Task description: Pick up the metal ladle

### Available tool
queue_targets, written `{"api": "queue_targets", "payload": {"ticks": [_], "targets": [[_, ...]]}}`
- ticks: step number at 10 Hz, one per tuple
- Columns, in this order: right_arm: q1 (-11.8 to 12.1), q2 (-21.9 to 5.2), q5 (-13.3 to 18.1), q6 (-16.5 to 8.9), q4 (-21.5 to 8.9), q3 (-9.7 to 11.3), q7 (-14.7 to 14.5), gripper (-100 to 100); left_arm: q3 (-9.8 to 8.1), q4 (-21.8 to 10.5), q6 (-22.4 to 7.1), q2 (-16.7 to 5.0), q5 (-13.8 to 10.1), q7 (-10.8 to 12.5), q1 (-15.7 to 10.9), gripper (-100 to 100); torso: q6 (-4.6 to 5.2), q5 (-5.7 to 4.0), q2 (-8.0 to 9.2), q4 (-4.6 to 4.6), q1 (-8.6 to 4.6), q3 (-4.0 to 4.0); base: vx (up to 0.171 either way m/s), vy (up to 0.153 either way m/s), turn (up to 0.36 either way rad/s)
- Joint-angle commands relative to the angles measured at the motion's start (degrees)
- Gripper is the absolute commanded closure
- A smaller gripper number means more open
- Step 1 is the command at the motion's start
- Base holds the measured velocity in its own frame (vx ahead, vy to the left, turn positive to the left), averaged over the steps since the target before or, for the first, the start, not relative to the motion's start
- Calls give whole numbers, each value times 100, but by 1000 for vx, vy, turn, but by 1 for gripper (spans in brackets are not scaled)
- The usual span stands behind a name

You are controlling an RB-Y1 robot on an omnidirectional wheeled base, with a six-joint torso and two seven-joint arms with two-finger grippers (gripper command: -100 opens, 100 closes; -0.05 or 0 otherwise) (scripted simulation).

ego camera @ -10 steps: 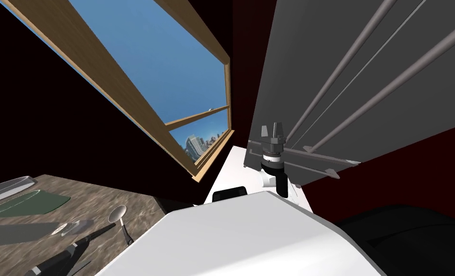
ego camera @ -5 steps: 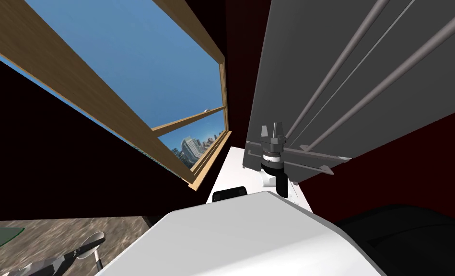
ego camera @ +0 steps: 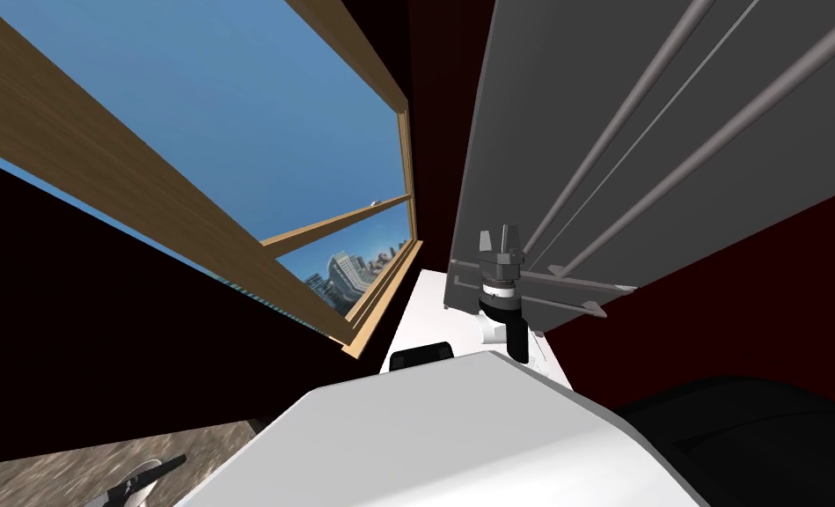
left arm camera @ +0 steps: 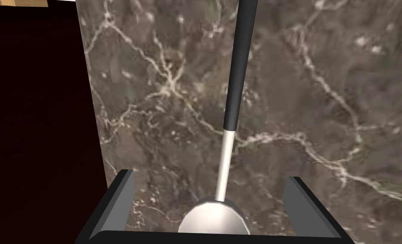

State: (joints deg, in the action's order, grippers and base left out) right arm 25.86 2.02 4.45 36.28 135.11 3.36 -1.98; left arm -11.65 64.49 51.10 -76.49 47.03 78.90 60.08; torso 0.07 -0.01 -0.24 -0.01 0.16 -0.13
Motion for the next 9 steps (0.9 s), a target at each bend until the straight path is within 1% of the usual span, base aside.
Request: {"api": "queue_targets", "payload": {"ticks": [1,2,3,7,8,9], "targets": [[0,0,0,0,0,0,0,0,134,-45,-105,178,-4,-161,-51,-100,0,0,0,0,0,0,43,3,-42],[0,0,0,0,0,0,0,0,111,-49,-53,99,6,-82,-77,-100,0,0,0,0,-2,0,18,-1,-6],[0,0,0,0,0,0,0,0,124,-52,-68,110,6,-99,-83,100,0,-2,5,1,-4,3,0,0,0],[0,0,0,0,0,0,0,0,122,-51,-67,107,7,-100,-82,100,0,-1,13,3,-5,7,0,0,0],[0,0,0,0,0,0,0,0,122,-52,-67,107,7,-99,-82,0,0,-1,13,3,-5,8,0,0,0],[0,0,0,0,0,0,0,0,-43,54,-3,-39,7,32,46,100,0,-1,14,3,-5,8,-27,-6,85]]}}
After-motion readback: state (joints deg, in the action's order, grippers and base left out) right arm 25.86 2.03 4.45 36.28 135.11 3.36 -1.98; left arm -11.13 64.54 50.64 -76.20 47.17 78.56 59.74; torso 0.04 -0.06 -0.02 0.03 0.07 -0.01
